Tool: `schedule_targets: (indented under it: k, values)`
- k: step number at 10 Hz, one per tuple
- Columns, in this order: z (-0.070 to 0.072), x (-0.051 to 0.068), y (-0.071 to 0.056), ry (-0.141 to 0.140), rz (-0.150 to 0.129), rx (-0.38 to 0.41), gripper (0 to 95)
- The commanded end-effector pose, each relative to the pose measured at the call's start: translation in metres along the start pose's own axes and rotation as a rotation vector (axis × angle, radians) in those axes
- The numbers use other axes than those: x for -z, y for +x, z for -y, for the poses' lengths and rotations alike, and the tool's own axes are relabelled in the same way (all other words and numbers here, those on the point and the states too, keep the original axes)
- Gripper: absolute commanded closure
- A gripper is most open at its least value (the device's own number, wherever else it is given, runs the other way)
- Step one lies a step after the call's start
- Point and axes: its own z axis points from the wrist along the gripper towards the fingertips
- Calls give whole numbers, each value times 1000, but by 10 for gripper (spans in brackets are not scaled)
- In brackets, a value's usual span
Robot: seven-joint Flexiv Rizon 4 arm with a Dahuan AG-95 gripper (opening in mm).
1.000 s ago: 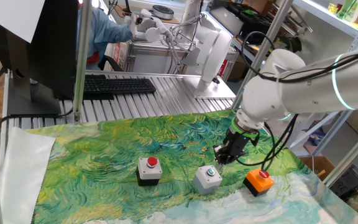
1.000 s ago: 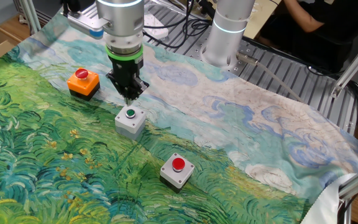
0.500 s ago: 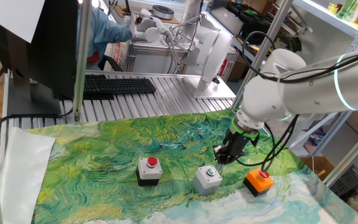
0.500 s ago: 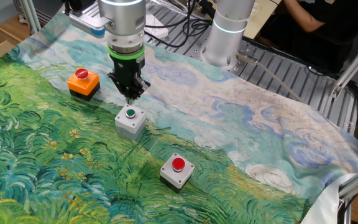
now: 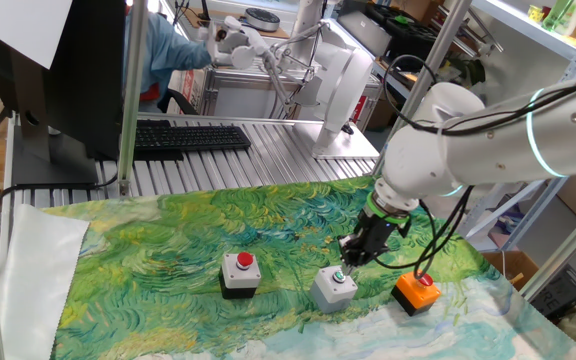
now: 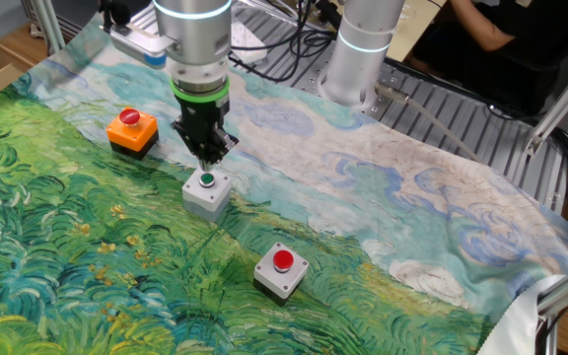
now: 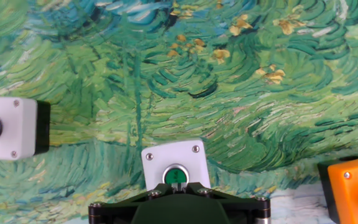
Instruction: Press three buttons from left to right in sequence
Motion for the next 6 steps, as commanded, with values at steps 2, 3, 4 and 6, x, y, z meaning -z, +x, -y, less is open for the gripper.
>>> schedule_targets:
  k: [2, 3, 4, 6]
  values:
    - [-1, -5, -1, 3, 4, -2, 950]
    - [-1, -6, -2, 4, 4, -1, 950]
    - [-1, -9, -3, 5, 4, -2, 950]
    - [-3, -19, -5, 6, 5, -8, 950]
